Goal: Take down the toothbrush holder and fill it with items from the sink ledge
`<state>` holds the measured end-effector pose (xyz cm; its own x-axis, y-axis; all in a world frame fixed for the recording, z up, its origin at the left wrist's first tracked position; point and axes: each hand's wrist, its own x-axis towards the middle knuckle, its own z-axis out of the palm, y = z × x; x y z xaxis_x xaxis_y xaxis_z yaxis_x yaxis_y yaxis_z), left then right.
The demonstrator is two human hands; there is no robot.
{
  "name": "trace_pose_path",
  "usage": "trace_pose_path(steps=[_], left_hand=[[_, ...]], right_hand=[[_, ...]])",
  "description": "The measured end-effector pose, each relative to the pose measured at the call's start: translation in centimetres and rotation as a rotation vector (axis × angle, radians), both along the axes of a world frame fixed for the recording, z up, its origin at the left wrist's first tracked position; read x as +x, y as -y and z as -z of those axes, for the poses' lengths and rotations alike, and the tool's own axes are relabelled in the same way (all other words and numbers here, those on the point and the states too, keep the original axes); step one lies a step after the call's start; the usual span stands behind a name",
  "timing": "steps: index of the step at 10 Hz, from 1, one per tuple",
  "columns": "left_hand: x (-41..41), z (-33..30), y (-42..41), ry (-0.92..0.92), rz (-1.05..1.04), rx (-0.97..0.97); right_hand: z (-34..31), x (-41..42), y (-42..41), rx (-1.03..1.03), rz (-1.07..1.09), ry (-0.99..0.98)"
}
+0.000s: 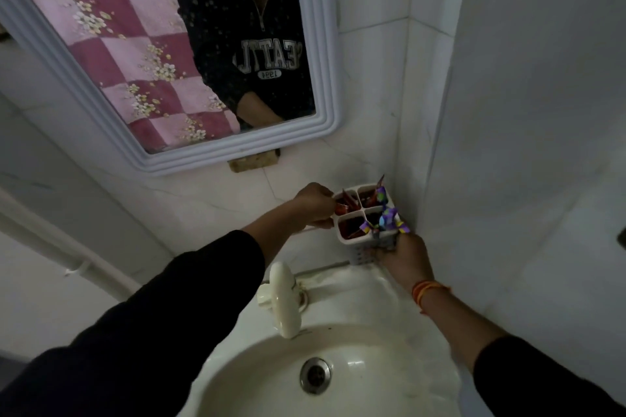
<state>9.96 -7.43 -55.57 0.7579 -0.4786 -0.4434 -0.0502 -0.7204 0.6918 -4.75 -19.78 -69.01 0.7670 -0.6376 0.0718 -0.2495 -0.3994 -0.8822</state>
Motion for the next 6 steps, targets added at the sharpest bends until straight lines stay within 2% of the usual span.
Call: trace_pose_path(steps=[2,3,4,6], left_hand=[[-0.9,0.7,2.1,-0.106,-0.099,-0.192],[-1.3,0.7,2.3,-0.114,-0.122,-0.213],[-1.0,1.1,2.4,-0.115,-0.135,-0.213],[-2.7,-0.1,0.6,0.065,-0.029,-0.031]], right_hand=[[1.5,1.5,3.0,0.129,0.057,-0.076],[1.5,1.7,3.0,0.189,0.059,-0.074],[1.7,1.7,3.2,0.200,0.055,-0.086],[-0.1,-0.6,0.7,0.208,0.150,-0.148]])
